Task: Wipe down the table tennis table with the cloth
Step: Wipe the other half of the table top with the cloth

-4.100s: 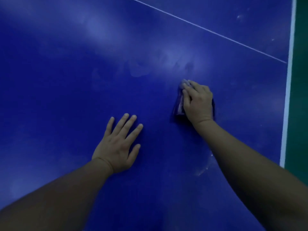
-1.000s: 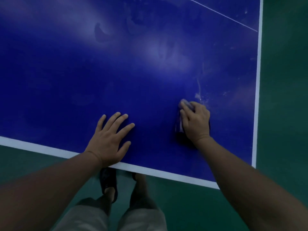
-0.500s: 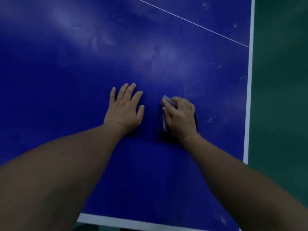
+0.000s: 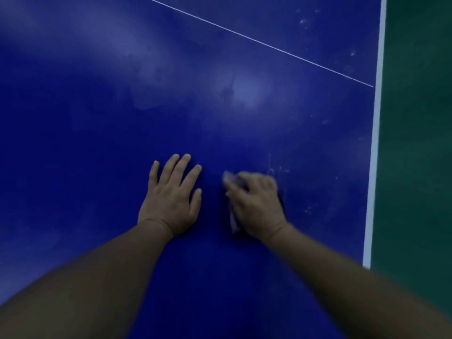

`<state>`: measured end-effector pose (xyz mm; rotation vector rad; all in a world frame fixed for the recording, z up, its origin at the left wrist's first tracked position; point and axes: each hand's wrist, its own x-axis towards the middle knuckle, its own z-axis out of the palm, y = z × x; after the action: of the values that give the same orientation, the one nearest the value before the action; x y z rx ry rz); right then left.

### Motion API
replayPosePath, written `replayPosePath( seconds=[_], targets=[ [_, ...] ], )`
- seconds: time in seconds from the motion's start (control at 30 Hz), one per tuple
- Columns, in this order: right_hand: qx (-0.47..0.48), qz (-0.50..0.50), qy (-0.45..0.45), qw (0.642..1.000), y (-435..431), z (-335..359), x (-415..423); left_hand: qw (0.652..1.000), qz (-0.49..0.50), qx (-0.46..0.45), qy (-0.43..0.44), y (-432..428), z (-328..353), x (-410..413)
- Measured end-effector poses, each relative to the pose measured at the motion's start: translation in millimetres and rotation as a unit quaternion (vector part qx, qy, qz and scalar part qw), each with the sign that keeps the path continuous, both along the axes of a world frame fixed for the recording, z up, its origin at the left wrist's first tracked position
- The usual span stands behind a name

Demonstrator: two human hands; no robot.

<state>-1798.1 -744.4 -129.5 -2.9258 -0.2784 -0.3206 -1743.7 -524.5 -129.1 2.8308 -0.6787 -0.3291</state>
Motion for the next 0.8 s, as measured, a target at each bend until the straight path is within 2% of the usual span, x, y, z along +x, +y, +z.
replayPosePath(
  seconds=[0.07, 0.13, 0.2, 0.3, 0.4, 0.47, 0.57, 0.67, 0.8],
  targets=[
    [0.01, -0.056, -0.03, 0.998, -29, 2, 59, 1.0, -0.008, 0.004, -0.002, -1, -1, 0],
    [0.015, -0.137, -0.009, 0.99, -51, 6, 113, 1.0, -0.009, 0.004, -0.004, 0, -2, -2],
    [0.014, -0.175, 0.015, 0.984, -56, 8, 142, 1.0, -0.008, 0.007, 0.001, 0, -3, 1],
    [-0.002, -0.197, 0.002, 0.98, -39, 10, 118, 1.0, -0.016, 0.013, 0.015, 0, 1, 1],
    [0.009, -0.16, 0.008, 0.987, 1, 8, 47, 0.999, -0.014, -0.01, 0.028, 1, 7, 2],
    [0.012, -0.131, 0.021, 0.991, 8, 6, 31, 0.999, -0.019, -0.032, 0.028, 0, 11, 8],
    [0.01, -0.114, 0.009, 0.993, -20, 6, 79, 0.998, -0.028, -0.057, 0.004, -14, 13, 40],
    [0.032, -0.201, -0.007, 0.979, -63, 7, 152, 0.997, -0.011, -0.073, -0.002, -55, 10, 94],
    [0.015, -0.252, 0.004, 0.967, -105, 4, 229, 0.999, 0.011, -0.039, -0.007, -114, -5, 147]
  ],
)
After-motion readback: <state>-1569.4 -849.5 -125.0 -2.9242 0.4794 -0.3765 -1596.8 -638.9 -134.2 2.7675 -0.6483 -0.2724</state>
